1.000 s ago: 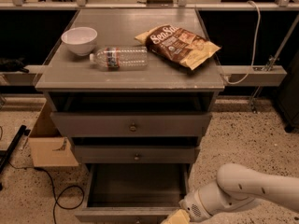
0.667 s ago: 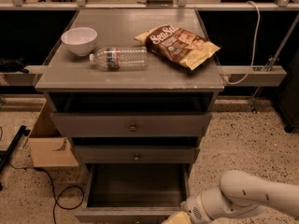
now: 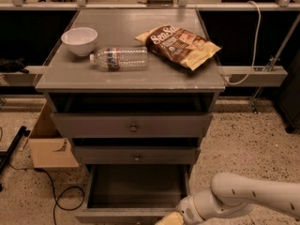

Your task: Close bottom drawer

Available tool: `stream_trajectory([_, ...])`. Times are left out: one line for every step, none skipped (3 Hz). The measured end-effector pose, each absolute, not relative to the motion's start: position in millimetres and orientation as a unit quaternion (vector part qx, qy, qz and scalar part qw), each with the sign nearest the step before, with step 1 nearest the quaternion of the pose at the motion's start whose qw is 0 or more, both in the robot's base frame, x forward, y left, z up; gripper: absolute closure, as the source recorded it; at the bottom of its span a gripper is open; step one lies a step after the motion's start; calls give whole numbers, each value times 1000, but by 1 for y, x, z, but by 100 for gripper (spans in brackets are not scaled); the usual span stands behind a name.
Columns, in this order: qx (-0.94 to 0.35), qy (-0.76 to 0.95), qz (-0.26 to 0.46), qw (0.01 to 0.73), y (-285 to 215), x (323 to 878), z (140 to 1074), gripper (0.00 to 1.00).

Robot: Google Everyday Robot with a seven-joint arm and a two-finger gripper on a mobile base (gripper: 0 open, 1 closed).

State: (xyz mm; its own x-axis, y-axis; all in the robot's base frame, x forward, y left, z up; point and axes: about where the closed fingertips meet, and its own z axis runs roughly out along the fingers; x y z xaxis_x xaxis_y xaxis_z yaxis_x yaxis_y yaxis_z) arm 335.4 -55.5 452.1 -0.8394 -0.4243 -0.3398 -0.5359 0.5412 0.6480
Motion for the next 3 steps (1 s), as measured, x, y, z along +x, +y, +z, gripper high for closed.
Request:
stream_trajectory([-244,888,387,55,-26,361,390,0])
stream_trajectory([-242,887,390,54,-24,359,387,0])
stream_trajectory([-226,884,407,45,-13,352,370,0])
